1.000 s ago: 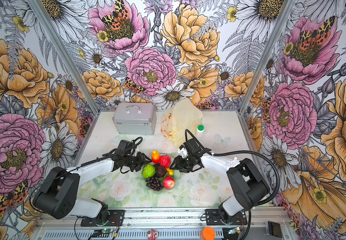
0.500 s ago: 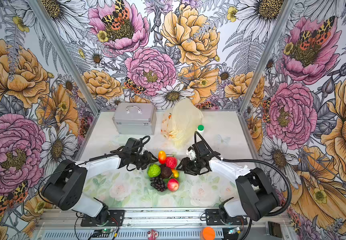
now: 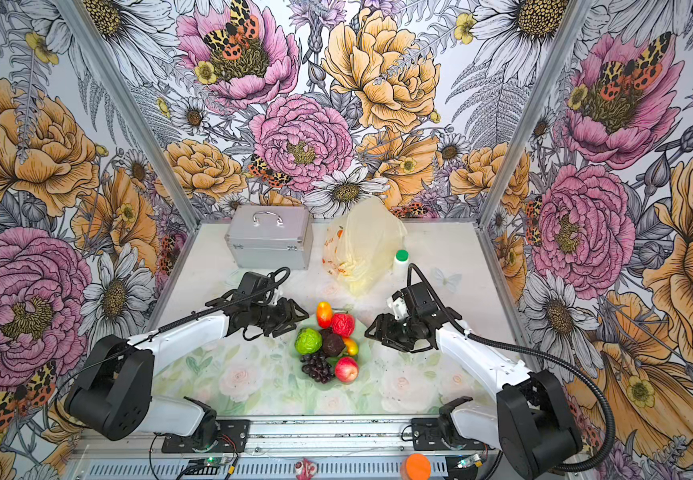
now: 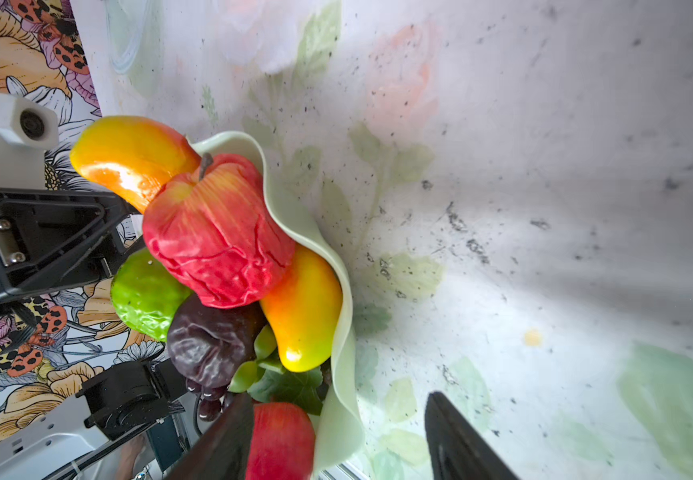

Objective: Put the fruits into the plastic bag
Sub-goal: 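Move the right gripper to the yellow plastic bag and grasp its top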

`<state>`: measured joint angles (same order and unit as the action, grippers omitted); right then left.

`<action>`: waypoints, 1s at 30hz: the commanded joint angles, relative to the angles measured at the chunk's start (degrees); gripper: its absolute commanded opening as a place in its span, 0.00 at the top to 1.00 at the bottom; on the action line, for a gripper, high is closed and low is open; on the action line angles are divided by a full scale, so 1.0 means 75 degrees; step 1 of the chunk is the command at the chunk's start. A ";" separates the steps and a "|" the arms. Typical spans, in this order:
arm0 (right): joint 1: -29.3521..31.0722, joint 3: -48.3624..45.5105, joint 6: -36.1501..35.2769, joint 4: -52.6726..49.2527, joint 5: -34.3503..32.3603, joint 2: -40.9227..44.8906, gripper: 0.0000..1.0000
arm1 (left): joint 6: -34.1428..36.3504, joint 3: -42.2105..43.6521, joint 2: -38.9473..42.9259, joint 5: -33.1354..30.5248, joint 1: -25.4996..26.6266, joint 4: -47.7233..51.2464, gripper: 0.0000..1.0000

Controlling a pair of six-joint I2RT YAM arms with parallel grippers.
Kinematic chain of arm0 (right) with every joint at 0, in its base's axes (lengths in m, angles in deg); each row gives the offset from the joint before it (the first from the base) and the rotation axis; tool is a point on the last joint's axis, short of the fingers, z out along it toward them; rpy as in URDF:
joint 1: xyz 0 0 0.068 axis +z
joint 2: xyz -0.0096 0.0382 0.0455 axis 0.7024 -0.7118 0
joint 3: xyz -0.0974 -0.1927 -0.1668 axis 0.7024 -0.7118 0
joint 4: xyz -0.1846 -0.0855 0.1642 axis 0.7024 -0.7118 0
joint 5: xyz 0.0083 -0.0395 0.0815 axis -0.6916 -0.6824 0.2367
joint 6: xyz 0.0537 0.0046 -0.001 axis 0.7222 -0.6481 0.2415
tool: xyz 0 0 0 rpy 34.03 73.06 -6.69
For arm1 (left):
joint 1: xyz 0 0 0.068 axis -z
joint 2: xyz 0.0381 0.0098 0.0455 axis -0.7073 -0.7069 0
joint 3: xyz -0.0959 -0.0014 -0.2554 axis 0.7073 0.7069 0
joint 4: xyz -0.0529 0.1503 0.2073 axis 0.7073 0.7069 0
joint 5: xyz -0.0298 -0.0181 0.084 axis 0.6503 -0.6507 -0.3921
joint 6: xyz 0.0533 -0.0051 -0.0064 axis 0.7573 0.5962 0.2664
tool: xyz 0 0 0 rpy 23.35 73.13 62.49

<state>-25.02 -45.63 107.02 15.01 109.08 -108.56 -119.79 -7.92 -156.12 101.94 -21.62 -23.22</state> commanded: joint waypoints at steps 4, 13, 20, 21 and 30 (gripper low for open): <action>-0.0255 0.2030 0.0002 -0.0481 -0.1291 -0.0332 0.27 | 0.0352 0.0104 0.0681 0.0015 -0.0562 0.0540 0.38; -0.0224 0.4539 0.0606 -0.0430 -0.2757 -0.2936 0.21 | 0.0399 -0.0158 0.1334 0.0196 -0.1370 0.0874 0.32; -0.0192 0.5833 0.0405 -0.0158 -0.3031 -0.4554 0.20 | 0.0454 -0.0574 0.1485 0.0212 -0.1612 0.1208 0.30; -0.0182 0.5954 0.0406 -0.0127 -0.3051 -0.4704 0.20 | 0.0479 -0.0624 0.1510 0.0245 -0.1660 0.1277 0.30; -0.0070 0.6959 0.0435 -0.0045 -0.3092 -0.6015 0.24 | 0.0921 -0.0873 0.1760 0.0562 -0.2400 0.1997 0.29</action>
<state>-26.29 3.50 110.28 13.42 86.98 -151.66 -115.35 -13.03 -144.19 104.21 -38.28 -10.88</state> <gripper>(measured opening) 0.773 0.711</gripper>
